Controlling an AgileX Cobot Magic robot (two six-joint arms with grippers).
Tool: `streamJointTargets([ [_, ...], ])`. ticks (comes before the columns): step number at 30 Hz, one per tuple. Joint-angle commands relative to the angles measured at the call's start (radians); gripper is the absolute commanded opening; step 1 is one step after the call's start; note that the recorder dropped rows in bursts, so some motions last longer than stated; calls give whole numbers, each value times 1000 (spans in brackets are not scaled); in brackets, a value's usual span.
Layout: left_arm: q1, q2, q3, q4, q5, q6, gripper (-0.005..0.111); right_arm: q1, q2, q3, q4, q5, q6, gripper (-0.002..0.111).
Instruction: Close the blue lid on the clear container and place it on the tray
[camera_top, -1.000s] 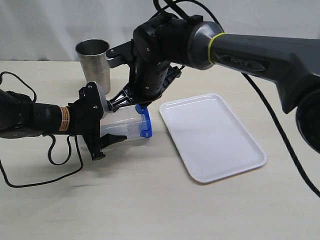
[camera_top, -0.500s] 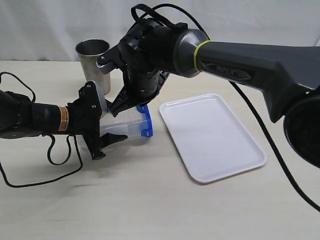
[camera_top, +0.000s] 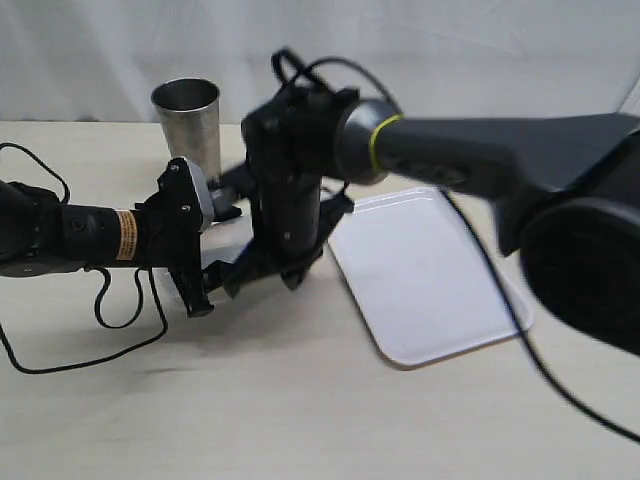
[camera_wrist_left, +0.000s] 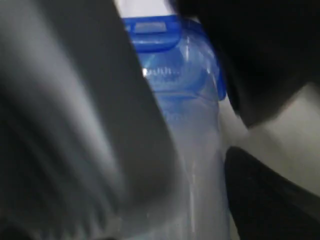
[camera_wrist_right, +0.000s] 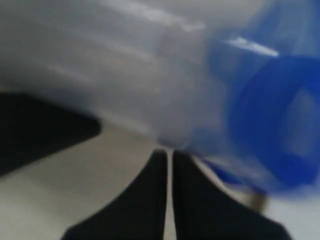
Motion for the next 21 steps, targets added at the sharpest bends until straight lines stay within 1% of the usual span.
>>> streamJointTargets([
  [1,-24,-1,-1,49,-52,0,0,21,53,25,52,10,-27,5],
  [3,-24,-1,-1,51,-58,-9,0,21,15,23,48,-13,-27,5],
  [5,-24,-1,-1,42,-56,-11,0,15,-39,23,72,-2,-71,4],
  [9,-22,-1,-1,42,-42,-11,0,-45,-190,23,260,22,-199,4],
  [10,-22,-1,-1,42,-42,-11,0,-60,-231,23,263,11,-199,4],
  [14,-22,-1,-1,42,-41,-7,0,-120,-358,25,144,-23,-110,4],
  [18,-20,-1,-1,15,-38,1,0,-160,-407,61,183,19,-156,4],
  [21,-13,-1,-1,15,-61,11,0,-168,-447,131,154,-41,-151,4],
])
